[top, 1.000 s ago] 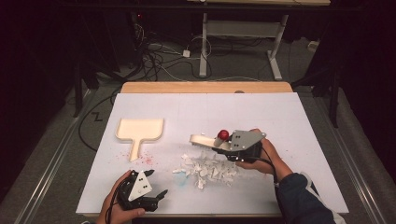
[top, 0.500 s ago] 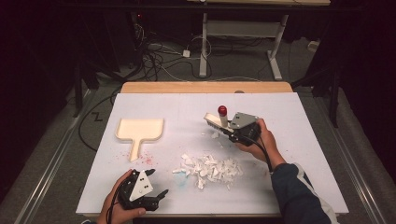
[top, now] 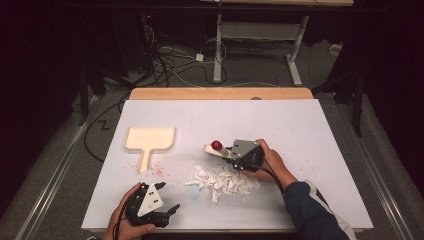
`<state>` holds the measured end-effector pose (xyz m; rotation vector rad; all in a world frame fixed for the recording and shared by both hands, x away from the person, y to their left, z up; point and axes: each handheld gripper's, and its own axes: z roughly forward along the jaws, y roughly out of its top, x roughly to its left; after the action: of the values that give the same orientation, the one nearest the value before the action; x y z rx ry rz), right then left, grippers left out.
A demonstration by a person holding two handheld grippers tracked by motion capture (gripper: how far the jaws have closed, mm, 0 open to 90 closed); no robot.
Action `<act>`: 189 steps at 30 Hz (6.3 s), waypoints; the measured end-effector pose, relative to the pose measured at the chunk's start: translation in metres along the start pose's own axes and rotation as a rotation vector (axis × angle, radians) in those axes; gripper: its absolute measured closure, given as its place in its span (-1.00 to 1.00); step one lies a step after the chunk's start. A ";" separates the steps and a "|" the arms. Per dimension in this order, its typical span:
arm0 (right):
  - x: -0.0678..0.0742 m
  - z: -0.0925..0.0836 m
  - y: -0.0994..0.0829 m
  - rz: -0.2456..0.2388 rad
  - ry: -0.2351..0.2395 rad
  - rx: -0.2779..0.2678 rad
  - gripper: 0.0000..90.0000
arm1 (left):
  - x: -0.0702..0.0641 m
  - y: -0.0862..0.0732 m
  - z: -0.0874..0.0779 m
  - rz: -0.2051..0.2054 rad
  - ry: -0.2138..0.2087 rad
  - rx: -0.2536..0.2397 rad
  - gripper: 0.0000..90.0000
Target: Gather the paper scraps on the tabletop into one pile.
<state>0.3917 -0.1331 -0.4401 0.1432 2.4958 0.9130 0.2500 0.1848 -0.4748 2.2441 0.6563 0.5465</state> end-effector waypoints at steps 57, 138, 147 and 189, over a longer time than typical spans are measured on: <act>0.075 -0.041 0.007 0.471 -0.346 0.068 0.50 | -0.007 0.004 -0.002 0.040 -0.007 -0.024 -0.53; 0.092 -0.123 -0.037 0.310 0.031 -0.031 0.51 | -0.006 0.006 -0.003 0.031 0.047 -0.011 -0.53; 0.080 -0.082 -0.002 0.270 0.017 -0.081 0.51 | -0.003 0.003 -0.008 0.023 0.047 -0.031 -0.54; 0.067 -0.030 0.019 0.298 0.109 -0.229 0.51 | -0.003 0.000 -0.011 0.044 0.142 -0.024 -0.57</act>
<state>0.3172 -0.1185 -0.4354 0.4069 2.4864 1.3533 0.2416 0.1886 -0.4681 2.2158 0.6690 0.7365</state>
